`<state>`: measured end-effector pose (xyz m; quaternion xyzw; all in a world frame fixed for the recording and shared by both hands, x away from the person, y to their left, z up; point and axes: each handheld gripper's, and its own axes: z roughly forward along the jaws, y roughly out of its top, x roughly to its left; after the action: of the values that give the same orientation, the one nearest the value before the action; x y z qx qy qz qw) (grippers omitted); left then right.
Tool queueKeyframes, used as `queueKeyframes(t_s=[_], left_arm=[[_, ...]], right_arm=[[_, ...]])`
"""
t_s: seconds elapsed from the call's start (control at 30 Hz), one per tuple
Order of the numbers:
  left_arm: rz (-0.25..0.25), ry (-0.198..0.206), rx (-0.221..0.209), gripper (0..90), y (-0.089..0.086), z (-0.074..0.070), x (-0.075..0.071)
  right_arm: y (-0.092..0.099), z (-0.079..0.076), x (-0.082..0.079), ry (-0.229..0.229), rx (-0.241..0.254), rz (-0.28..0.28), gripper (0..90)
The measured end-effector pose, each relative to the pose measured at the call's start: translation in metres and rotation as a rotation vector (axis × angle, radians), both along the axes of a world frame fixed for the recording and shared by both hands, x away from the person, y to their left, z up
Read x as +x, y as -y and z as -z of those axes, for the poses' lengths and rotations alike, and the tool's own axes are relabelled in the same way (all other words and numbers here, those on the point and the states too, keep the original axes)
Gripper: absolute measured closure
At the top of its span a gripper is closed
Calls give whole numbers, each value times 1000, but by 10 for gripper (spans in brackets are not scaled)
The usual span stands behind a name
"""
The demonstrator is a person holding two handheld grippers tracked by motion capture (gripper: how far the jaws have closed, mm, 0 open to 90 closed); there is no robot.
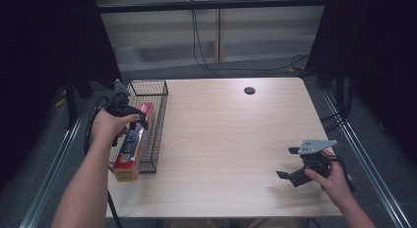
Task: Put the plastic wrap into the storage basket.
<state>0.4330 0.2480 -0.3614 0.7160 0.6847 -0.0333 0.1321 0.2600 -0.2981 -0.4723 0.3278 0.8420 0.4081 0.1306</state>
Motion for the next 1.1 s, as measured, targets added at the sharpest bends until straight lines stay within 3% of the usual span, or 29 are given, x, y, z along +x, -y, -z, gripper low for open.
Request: queueKeyframes(t_s=[0.23, 0.33, 0.53, 0.7, 0.73, 1.0, 1.1], left_arm=[[14, 28, -28, 214, 3, -11, -6], [47, 32, -26, 219, 7, -16, -8], [79, 52, -69, 218, 15, -22, -12], [107, 70, -86, 228, 23, -24, -15], [124, 67, -107, 228, 28, -25, -18], [197, 101, -122, 215, 45, -25, -25], [183, 113, -148, 208, 50, -26, -27]], right_arm=[[-2, 0, 0, 1, -2, -3, 0], [-3, -1, 0, 0, 0, -6, 0], [-4, 0, 1, 0, -4, -13, 0], [-4, -1, 1, -2, -2, -11, 0], [-4, -1, 0, -5, -1, -12, 0], [-5, -1, 1, -7, -3, -17, 0], [-5, -1, 0, -7, -6, -15, 0]])
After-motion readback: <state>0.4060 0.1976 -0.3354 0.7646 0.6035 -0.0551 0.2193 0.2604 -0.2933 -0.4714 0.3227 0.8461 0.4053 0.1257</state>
